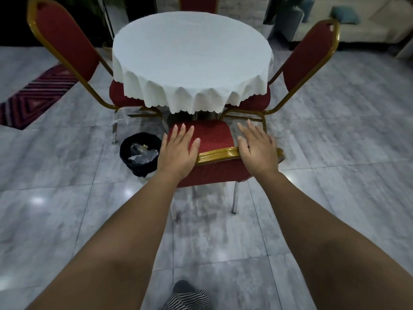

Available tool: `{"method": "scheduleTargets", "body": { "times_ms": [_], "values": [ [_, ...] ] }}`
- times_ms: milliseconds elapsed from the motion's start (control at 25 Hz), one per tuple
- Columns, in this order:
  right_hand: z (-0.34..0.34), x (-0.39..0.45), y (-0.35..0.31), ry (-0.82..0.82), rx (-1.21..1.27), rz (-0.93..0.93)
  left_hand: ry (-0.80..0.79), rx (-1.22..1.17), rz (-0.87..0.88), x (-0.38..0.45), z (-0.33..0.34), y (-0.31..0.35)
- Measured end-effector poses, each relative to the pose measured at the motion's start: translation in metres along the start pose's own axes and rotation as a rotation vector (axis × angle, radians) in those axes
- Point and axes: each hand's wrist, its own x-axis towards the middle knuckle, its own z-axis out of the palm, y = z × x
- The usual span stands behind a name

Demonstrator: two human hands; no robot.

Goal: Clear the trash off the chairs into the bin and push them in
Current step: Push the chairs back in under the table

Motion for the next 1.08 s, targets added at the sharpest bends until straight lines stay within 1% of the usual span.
{"method": "scheduleTargets", "body": {
  "times_ms": [280,600,1080],
  "values": [
    [0.022,0.068,-0.013,0.021,0.002,-0.011,-0.017,0.032,-0.013,0.072,-0.004,-0.026],
    [0.036,0.129,-0.015,0.027,0.014,-0.019,-0.021,0.018,-0.021,0.133,-0.007,-0.035],
    [0.046,0.172,-0.017,0.061,0.008,-0.019,0.005,0.012,-0.005,0.175,-0.007,-0.041]
  ]
}}
